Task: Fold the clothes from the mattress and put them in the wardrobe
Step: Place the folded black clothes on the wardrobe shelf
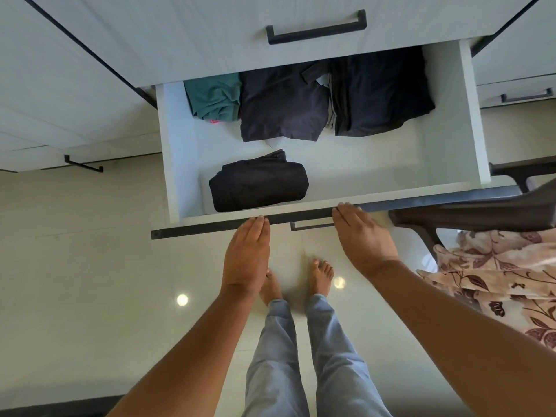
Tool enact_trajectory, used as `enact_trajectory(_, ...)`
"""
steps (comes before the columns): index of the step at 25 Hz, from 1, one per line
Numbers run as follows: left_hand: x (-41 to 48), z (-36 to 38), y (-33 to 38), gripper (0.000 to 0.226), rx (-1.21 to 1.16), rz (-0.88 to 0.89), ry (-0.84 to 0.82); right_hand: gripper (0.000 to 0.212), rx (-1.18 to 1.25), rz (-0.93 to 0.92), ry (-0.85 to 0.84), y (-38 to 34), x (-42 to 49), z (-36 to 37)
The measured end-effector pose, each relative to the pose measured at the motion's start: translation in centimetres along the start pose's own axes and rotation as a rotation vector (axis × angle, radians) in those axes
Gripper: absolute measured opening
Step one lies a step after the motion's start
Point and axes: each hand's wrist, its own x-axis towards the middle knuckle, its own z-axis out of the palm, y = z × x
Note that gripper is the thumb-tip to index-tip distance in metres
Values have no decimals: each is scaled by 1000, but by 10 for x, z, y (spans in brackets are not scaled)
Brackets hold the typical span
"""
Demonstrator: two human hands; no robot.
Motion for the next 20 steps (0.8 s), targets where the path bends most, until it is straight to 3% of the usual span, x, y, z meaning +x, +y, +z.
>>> enact_trajectory(4,-11,15,-2,65,6,7,-38,79,-52,-11,-173,-1,-12,16)
enact_trajectory(6,-8,15,-5,70,-2,0,-82,86,-57,5,-237,-2,-9,13)
enact_trajectory(12,30,3,-13,72,48,-40,-160,76,-154,41,-216,4,25,7)
enact_trajectory(20,120,-26,-23,83,184,-81,-129,77,-260,87,-264,10,123,-17)
